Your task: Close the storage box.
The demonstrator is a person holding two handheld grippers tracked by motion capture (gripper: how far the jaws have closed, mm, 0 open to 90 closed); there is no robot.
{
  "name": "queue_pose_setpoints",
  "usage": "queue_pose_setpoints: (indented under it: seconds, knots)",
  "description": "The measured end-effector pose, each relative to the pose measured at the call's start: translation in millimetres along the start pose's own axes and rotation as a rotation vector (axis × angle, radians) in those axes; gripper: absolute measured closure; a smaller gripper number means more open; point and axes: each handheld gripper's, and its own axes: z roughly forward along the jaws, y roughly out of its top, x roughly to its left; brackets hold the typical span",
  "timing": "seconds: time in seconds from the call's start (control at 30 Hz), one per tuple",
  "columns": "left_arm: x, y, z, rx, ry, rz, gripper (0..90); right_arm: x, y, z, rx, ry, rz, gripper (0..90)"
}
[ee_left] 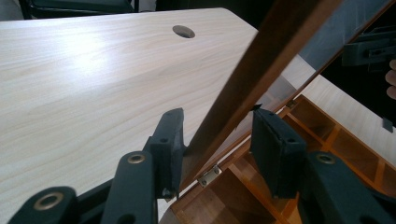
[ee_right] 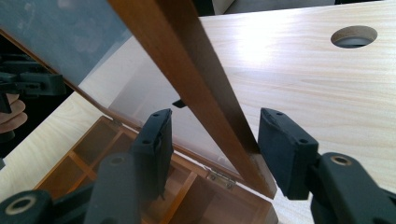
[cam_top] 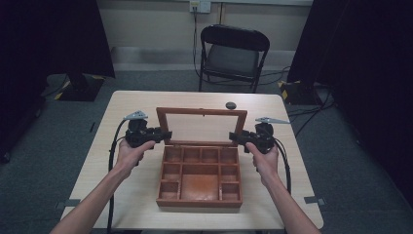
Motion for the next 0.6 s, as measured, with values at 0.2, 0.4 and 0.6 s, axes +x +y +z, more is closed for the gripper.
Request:
queue_pose_setpoints:
  seconds: [0.2,0.4,0.6]
  knots:
    - [-3.6,-1.0,-2.9,0.015,-0.001,0.023,54.7,2.4,-0.6,-3.3,0.008,0.007,-0.001,42.1]
    - [-8.1,-5.4,-6.4,0.013,-0.001,0.040,53.4,8.6,-4.2,-8.3,0.014,-0.004,-0.022,38.6]
    - [-12.8,-9.6,-9.3,0.015,0.015,0.046,51.4,10.6,-7.9,-14.0,0.023,-0.022,-0.039,38.4]
